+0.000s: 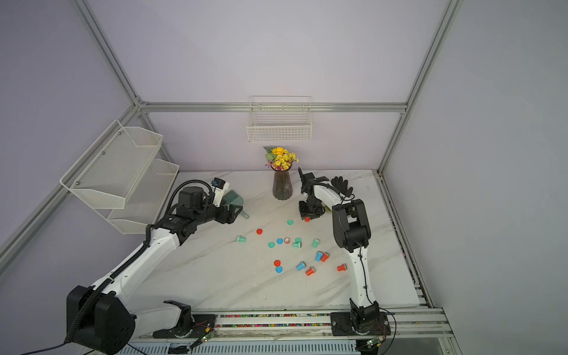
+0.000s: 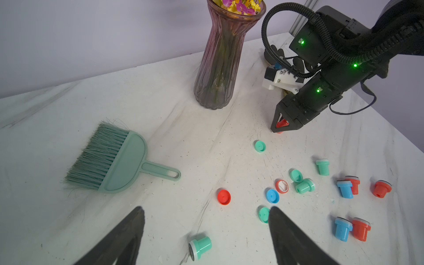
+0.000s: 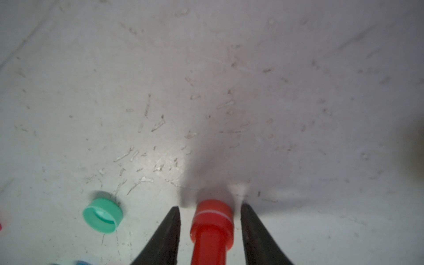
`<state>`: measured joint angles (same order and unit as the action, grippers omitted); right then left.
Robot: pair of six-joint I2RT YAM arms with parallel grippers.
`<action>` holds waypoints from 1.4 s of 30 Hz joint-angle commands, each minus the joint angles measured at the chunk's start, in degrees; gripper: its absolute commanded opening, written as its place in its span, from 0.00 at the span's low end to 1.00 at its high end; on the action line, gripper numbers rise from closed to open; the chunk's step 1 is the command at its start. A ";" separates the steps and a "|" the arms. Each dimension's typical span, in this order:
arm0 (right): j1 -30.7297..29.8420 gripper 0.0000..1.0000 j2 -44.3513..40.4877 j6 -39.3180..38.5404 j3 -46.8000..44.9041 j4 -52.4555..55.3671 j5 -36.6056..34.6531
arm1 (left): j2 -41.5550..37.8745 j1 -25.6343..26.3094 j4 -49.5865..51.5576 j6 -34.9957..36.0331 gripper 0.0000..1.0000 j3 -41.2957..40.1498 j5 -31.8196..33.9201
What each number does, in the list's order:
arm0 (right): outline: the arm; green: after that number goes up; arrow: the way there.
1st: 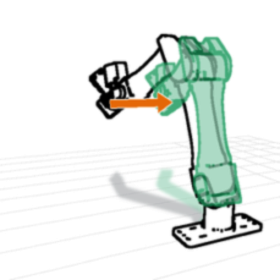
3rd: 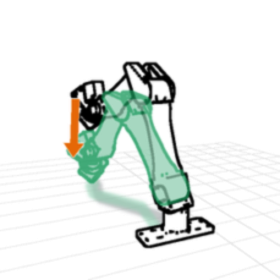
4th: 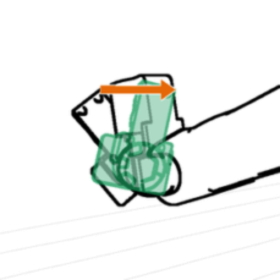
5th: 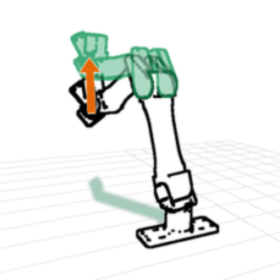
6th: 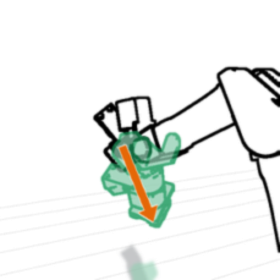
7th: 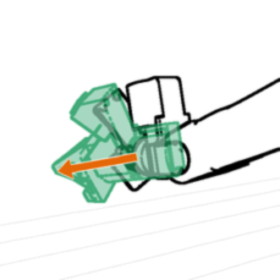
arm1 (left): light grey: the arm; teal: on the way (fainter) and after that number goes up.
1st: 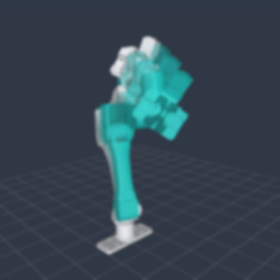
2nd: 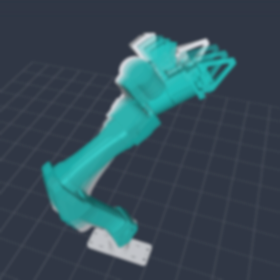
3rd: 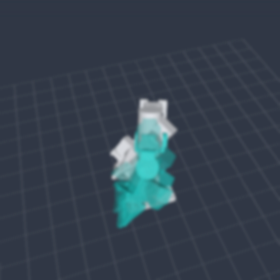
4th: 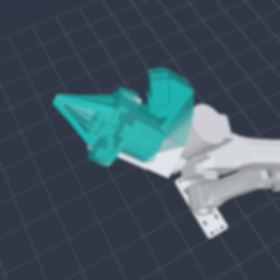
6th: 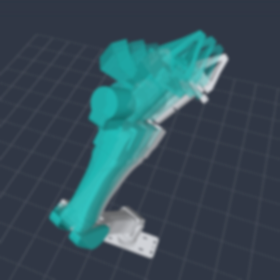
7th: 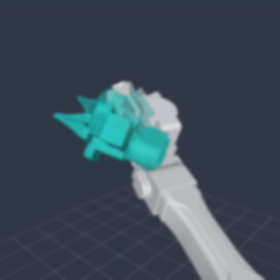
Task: Close the stamp cap
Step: Place the stamp at the center of the board, then pick up the stamp from the center of the board.
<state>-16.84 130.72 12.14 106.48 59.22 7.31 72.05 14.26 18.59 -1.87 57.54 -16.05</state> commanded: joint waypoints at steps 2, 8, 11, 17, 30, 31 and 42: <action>-0.23 0.47 1.28 0.09 -1.43 -0.08 0.03 | -0.52 -0.20 -0.75 0.35 0.84 2.31 -0.31; -0.40 0.48 -0.58 0.29 -0.52 -0.41 0.01 | -0.42 -0.20 -0.73 0.37 0.84 2.23 -0.29; -0.35 0.48 -4.04 0.84 1.01 -0.04 -0.58 | -0.38 -0.20 -0.76 0.36 0.84 2.28 -0.21; -0.40 0.48 -11.60 1.65 1.94 2.64 -3.15 | -0.39 -0.20 -0.75 0.26 0.84 2.40 -0.40; -10.47 0.44 -37.07 11.67 -26.41 6.26 -10.11 | -0.43 -0.20 -0.77 0.37 0.84 2.36 -0.17; -12.00 0.43 -38.93 13.69 -28.69 6.64 -11.05 | -0.38 -0.19 -0.79 0.36 0.85 2.36 -0.29; -20.82 0.39 -56.64 37.42 -55.25 -7.10 -9.56 | 0.53 0.02 -0.92 -0.81 0.84 2.57 -0.66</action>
<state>-37.52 74.98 41.91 54.81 58.30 -2.66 72.44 14.26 18.63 -2.00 57.54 -16.45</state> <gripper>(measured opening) 0.392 0.839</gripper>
